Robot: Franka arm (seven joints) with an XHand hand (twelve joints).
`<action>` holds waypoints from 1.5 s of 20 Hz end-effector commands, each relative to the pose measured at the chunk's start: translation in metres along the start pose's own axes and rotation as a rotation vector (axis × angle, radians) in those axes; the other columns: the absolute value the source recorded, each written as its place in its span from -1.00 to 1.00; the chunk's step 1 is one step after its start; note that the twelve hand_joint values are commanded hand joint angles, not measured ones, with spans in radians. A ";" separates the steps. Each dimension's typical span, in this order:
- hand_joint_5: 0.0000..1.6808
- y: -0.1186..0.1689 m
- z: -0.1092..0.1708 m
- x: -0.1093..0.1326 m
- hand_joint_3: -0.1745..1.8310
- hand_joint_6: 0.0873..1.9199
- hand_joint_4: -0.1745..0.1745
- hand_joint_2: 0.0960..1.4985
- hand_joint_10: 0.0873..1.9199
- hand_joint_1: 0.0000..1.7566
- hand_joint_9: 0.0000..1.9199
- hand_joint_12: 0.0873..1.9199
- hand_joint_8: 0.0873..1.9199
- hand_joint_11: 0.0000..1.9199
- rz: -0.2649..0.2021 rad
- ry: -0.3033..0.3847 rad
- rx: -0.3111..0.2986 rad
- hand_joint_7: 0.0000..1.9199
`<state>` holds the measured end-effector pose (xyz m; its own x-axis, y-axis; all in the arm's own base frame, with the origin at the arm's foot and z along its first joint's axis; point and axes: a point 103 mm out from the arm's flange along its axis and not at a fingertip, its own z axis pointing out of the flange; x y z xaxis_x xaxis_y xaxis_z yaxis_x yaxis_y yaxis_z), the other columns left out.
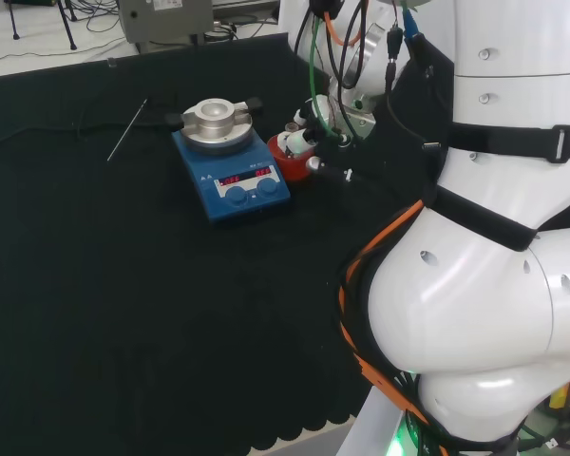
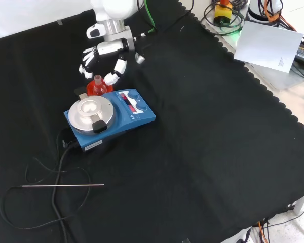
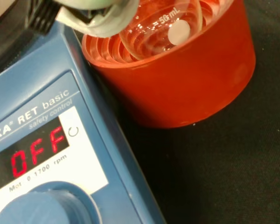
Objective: Pick up the round-bottom flask.
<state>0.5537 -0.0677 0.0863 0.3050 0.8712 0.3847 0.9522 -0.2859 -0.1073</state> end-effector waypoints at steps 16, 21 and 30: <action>-0.26 0.007 0.002 0.000 -0.24 -0.32 -0.16 -0.17 -0.39 0.00 -0.43 0.37 -0.39 -0.89 0.018 -0.003 -0.019 -0.60; -0.23 0.007 0.003 0.002 -0.24 -0.31 -0.14 -0.16 -0.39 0.01 -0.42 0.37 -0.39 -0.88 0.017 -0.008 -0.025 -0.59; 0.10 0.008 0.004 0.005 -0.34 -0.20 0.41 0.00 -0.40 0.09 -0.38 0.36 -0.39 -0.84 0.025 -0.029 -0.050 -0.56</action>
<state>0.5633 -0.0657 0.0833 0.3261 0.8712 0.3670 0.9444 -0.3174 -0.0858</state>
